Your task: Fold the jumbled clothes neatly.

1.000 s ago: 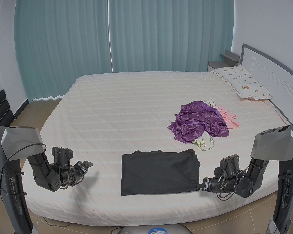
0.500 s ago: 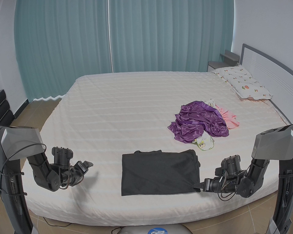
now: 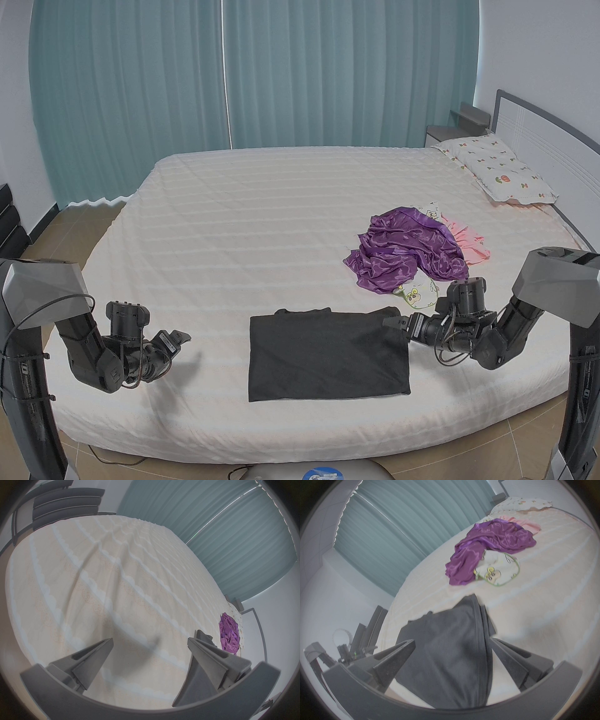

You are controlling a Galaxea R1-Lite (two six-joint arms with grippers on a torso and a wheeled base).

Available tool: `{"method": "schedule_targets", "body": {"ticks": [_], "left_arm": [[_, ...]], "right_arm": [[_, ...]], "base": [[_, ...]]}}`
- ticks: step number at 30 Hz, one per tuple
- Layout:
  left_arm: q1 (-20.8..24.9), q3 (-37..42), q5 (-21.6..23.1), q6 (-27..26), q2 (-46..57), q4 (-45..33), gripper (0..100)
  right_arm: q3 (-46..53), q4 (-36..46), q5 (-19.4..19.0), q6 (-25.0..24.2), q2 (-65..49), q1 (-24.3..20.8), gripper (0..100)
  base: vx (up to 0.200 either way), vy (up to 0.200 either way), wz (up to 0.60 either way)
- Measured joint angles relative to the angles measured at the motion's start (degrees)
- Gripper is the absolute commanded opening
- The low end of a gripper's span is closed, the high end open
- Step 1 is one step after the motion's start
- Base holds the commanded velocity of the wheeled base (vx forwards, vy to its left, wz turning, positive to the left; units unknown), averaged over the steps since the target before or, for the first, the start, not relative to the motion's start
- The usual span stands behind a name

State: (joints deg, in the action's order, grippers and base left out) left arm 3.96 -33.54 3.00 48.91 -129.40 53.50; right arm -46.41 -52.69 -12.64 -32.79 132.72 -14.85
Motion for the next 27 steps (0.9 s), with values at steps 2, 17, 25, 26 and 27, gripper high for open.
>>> {"method": "schedule_targets", "body": {"ticks": [2,17,25,26,27], "left_arm": [[0.0,0.0,0.0,0.0,0.0,0.0,100],[0.3,0.2,-0.2,-0.2,-0.1,0.0,100],[0.6,0.3,-0.5,-0.2,-0.2,0.0,100],[0.6,0.3,-0.5,-0.2,-0.2,0.0,100],[0.6,0.2,-0.5,-0.2,-0.2,0.0,100]], "right_arm": [[-4.4,1.3,1.5,-0.5,1.8,0.1,100],[-26.0,11.1,7.6,-2.9,14.3,0.1,0],[-28.5,11.2,8.9,-9.1,16.1,0.6,0],[-28.6,11.2,9.0,-9.3,16.1,0.7,0],[-28.6,11.1,9.0,-9.4,16.2,0.9,0]], "base": [[0.0,0.0,0.0],[0.0,0.0,0.0],[0.0,0.0,0.0],[0.0,0.0,0.0],[0.0,0.0,0.0]]}}
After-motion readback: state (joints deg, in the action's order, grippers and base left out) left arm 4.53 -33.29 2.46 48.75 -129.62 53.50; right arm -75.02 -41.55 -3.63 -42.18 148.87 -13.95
